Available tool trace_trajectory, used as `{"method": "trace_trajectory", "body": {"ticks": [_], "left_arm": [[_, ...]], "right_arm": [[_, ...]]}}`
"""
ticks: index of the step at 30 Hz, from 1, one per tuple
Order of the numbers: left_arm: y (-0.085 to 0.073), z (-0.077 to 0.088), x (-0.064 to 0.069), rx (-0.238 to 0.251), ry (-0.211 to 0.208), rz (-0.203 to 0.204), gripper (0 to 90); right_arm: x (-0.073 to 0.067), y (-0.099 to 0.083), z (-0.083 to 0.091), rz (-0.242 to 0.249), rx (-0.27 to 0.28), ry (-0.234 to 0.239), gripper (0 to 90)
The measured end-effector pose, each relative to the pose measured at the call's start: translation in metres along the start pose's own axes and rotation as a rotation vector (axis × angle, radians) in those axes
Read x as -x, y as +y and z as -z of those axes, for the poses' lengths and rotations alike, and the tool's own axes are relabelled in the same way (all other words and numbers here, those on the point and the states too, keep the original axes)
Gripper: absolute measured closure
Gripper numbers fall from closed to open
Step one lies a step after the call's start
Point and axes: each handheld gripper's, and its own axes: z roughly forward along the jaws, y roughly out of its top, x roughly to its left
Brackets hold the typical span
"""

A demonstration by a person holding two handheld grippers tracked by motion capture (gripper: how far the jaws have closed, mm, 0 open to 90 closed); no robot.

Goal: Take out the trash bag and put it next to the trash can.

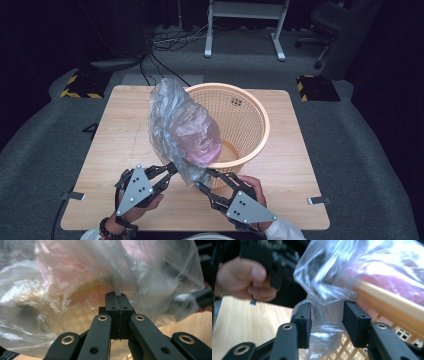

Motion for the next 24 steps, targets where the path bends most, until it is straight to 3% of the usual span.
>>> {"method": "trace_trajectory", "body": {"ticks": [2,10,12,16,20,22,24], "left_arm": [[-0.003,-0.002,0.000,-0.005,-0.004,-0.002,89.1],[-0.008,-0.009,0.003,-0.042,-0.044,0.004,88.1],[-0.010,-0.011,0.005,-0.058,-0.061,-0.004,87.7],[-0.013,-0.015,0.011,-0.085,-0.093,-0.028,85.8],[-0.014,-0.014,0.015,-0.104,-0.116,-0.043,76.1],[-0.015,-0.013,0.017,-0.128,-0.126,-0.060,61.8],[-0.016,-0.009,0.019,-0.116,-0.128,-0.068,51.6]], "right_arm": [[0.000,0.001,0.000,-0.014,0.021,-0.026,54.9],[0.000,-0.001,-0.007,-0.050,0.050,-0.049,53.7],[0.000,-0.001,-0.008,-0.055,0.042,-0.058,57.9],[0.003,-0.002,-0.010,-0.064,0.017,-0.074,76.5],[0.005,-0.003,-0.012,-0.068,-0.005,-0.084,87.6],[0.005,-0.003,-0.013,-0.070,-0.008,-0.081,89.3],[0.005,-0.003,-0.013,-0.068,-0.014,-0.082,90.0]]}}
